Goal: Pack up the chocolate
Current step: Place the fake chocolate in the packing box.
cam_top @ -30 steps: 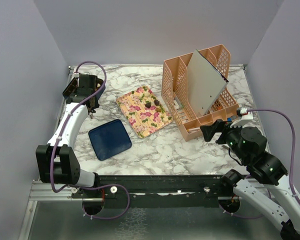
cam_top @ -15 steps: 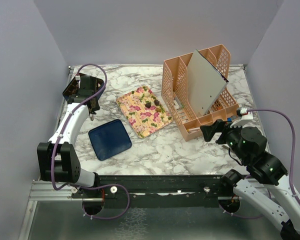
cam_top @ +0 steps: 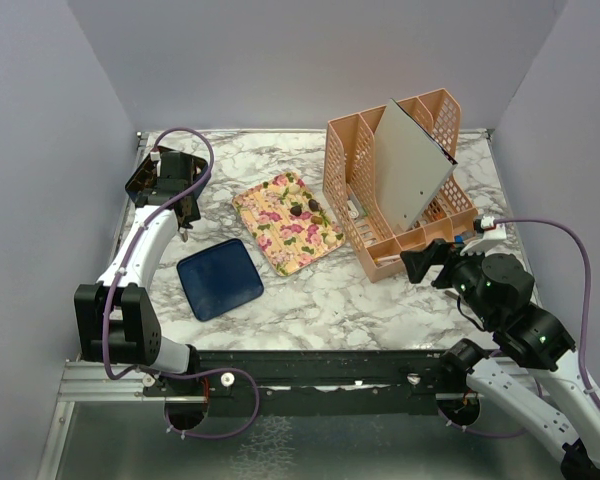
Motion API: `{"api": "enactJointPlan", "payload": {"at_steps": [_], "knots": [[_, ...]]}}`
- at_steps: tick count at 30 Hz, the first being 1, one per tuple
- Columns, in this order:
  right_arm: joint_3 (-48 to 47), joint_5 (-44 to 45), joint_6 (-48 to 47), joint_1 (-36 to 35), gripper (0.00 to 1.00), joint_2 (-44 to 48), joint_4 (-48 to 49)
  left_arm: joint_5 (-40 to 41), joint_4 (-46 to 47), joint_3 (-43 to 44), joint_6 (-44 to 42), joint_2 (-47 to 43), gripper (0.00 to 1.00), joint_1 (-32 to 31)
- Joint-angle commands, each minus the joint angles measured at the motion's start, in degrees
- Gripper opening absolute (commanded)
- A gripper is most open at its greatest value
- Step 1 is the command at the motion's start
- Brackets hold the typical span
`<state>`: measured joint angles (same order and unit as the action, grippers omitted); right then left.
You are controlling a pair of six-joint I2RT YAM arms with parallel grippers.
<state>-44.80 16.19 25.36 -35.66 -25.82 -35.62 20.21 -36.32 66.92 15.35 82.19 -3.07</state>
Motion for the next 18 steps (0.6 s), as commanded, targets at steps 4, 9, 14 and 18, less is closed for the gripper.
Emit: {"api": "enactJointPlan", "payload": {"at_steps": [4,9,14,18], "knots": [[0.59,-0.14,-1.38,-0.11,0.99,0.31,1.43,-0.17,-0.47,0.65,0.73,-1.15,0.47,0.35],[0.75,-0.18,-1.37,-0.11,0.99,0.47,1.58,-0.75,-0.86,0.85,0.73,-1.54,0.47,0.35],[0.76,-0.23,-1.30,-0.11,0.99,0.42,1.59,-2.99,-1.00,1.34,-0.31,-3.47,0.47,0.42],[0.74,-0.35,-1.24,-0.11,0.99,0.34,1.52,-7.46,-1.13,2.02,-2.29,-5.41,0.47,0.35]]}}
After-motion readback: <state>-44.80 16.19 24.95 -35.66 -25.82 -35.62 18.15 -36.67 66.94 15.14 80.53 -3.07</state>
